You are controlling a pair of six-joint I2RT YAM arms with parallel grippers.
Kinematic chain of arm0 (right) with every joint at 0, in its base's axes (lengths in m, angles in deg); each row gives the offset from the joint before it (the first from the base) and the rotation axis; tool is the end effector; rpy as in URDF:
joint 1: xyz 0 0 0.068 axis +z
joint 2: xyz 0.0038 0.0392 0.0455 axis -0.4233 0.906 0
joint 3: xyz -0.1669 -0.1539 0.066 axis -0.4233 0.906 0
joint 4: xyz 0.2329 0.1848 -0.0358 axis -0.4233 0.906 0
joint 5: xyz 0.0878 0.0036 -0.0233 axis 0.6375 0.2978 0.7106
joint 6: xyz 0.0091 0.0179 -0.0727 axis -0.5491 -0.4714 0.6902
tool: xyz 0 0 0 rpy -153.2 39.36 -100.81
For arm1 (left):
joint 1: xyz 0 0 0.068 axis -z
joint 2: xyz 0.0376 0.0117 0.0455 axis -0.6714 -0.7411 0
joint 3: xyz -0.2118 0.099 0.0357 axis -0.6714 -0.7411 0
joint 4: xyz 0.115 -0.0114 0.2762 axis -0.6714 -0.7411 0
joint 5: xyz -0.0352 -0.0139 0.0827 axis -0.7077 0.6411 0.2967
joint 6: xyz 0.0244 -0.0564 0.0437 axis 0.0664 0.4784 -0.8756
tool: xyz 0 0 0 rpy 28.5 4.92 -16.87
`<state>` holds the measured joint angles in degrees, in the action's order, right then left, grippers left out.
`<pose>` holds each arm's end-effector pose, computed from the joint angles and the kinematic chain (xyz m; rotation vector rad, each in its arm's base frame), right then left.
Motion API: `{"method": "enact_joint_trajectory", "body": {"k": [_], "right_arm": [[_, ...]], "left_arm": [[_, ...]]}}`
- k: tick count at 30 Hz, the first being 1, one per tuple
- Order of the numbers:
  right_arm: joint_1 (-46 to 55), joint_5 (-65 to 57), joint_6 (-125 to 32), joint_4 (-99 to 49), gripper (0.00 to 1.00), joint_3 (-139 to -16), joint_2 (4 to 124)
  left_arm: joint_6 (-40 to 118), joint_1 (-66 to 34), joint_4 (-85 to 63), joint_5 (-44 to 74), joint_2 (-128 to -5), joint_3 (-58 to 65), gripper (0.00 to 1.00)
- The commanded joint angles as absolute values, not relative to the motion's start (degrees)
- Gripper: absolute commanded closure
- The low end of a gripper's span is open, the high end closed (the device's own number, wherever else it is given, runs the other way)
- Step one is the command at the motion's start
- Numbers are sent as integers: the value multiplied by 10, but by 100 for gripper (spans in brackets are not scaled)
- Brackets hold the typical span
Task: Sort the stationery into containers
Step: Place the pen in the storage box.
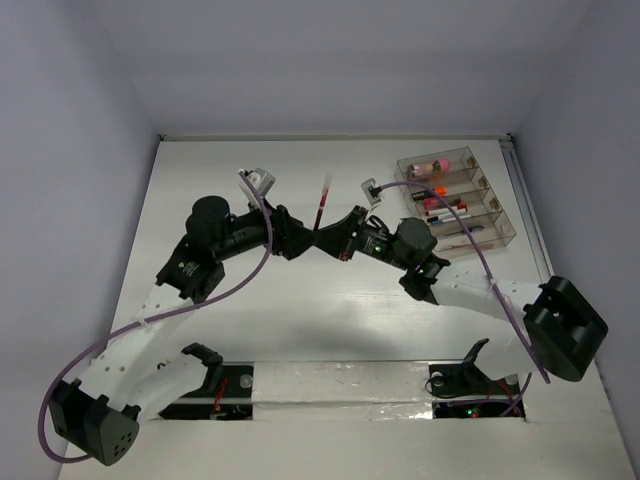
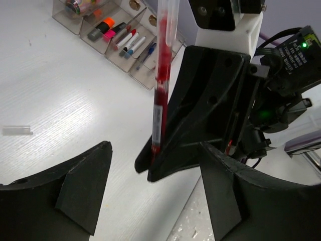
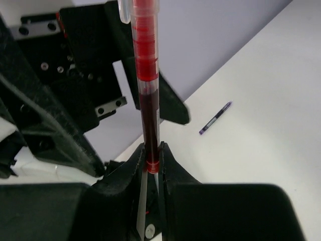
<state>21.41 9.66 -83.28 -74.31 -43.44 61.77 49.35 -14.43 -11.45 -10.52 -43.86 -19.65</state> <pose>0.2385 0.2838 0.2364 -0.3840 1.5288 1.5262 0.2479 -0.1708 0.3293 0.5749 1.6282 -1.1269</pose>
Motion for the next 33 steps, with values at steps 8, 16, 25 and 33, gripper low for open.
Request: {"method": "enact_joint_trajectory", "body": {"k": [8, 16, 25, 33], "right_arm": [[199, -190, -832, -644, 100, -380, 486], [105, -303, -899, -437, 100, -350, 406], [-32, -327, -960, -322, 100, -297, 337], [-182, -211, -974, -304, 100, -304, 371]], "left_arm": [[458, -142, -131, -86, -366, -215, 5], [421, -142, -185, -20, -299, -249, 1], [414, -142, -195, 29, -233, -287, 1], [417, -131, -195, 31, -211, -290, 1]]}}
